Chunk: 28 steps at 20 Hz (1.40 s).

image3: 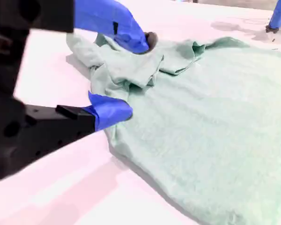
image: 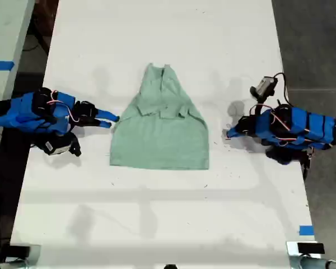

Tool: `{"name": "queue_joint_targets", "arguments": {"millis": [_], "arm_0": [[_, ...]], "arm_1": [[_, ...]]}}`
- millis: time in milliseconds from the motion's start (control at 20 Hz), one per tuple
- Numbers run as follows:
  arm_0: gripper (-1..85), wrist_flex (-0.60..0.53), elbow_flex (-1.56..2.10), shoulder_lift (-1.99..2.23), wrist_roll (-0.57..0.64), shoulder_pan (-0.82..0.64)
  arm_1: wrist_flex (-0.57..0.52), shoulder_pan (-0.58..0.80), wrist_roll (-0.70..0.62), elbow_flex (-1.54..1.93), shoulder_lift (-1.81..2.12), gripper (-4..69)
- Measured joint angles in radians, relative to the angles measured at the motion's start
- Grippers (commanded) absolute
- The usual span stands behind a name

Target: Fold t shirt

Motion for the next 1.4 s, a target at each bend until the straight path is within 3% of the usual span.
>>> {"name": "queue_joint_targets", "arguments": {"millis": [200, 800, 850, 1050, 1250, 1300, 1400], "arm_0": [[-0.2, -0.066, 0.014, 0.0, 0.0, 0.081], [-0.2, -0.072, 0.014, 0.0, 0.0, 0.078], [-0.2, -0.072, 0.014, 0.0, 0.0, 0.078], [-0.2, -0.072, 0.014, 0.0, 0.0, 0.078], [-0.2, -0.072, 0.014, 0.0, 0.0, 0.078], [-0.2, -0.072, 0.014, 0.0, 0.0, 0.078], [-0.2, -0.072, 0.014, 0.0, 0.0, 0.078]], "arm_1": [[0.0, -0.028, 0.012, 0.0, 0.0, 1.4], [-0.005, -0.014, 0.003, -0.002, -0.006, 1.2], [-0.006, 0.0, -0.003, -0.028, -0.049, 5.9], [-0.221, -0.074, -0.006, -0.394, -0.652, 16.0], [-0.204, -0.077, -0.008, -0.9, -1.463, 18.4], [-0.195, -0.077, -0.014, -1.011, -1.638, 16.1], [-0.187, -0.077, -0.029, -1.154, -1.871, 2.1]]}}
